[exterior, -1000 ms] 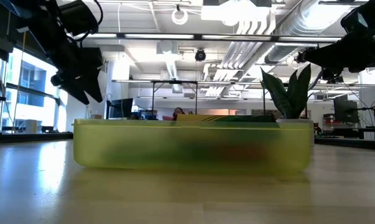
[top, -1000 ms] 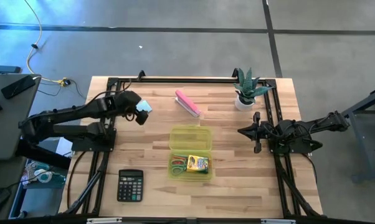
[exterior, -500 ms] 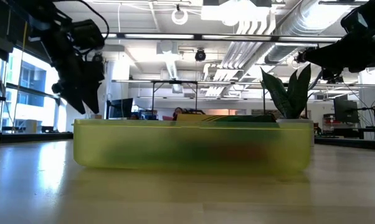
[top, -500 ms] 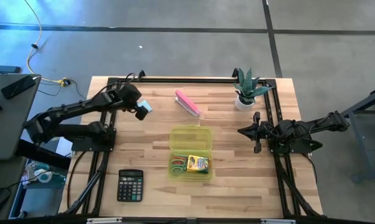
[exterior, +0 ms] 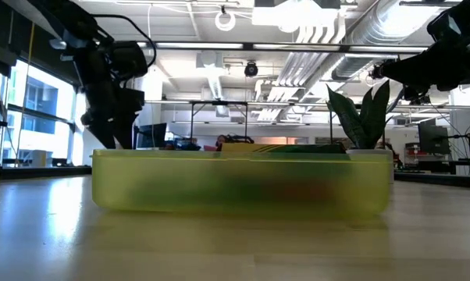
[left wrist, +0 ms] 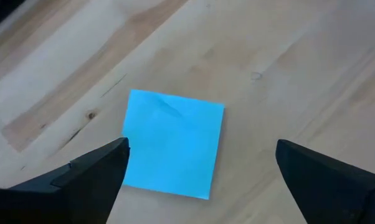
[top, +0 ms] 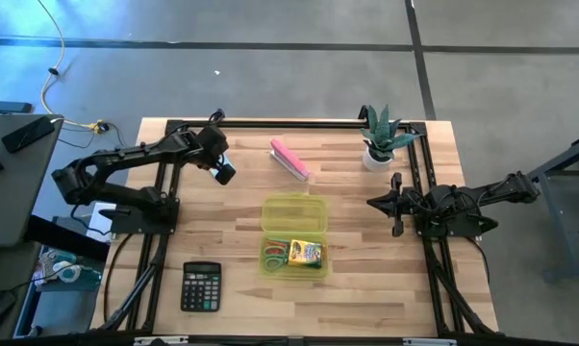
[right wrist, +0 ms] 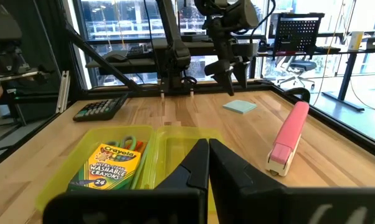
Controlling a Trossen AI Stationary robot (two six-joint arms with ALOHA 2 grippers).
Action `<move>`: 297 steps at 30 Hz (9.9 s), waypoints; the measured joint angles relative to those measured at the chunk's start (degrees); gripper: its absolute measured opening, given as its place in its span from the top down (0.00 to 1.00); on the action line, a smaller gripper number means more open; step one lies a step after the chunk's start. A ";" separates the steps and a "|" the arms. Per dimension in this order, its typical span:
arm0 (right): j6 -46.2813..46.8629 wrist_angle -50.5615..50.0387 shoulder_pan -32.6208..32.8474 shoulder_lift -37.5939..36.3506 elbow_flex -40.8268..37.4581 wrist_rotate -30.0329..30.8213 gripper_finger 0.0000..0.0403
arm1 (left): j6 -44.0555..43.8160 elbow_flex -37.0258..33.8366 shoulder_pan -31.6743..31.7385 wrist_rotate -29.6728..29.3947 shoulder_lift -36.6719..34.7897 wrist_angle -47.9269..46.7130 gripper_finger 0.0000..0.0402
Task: Pack school essentials
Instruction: Put the blue sticky notes into the yellow supply box, then close the yellow supply box
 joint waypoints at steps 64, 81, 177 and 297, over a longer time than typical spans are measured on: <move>0.00 -0.01 0.00 0.00 0.00 0.00 1.00 | 0.40 -0.02 1.96 -3.19 14.00 5.43 0.00; 0.00 0.00 0.00 0.00 0.00 0.00 1.00 | -4.47 -0.60 1.19 -2.10 14.54 5.51 0.04; 0.00 0.00 0.00 0.04 0.00 0.00 1.00 | -14.96 15.50 -63.31 -17.99 17.77 21.61 0.00; 10.39 9.50 -2.24 39.40 21.87 15.60 0.87 | -35.17 -10.47 -60.31 -5.95 15.33 43.81 0.00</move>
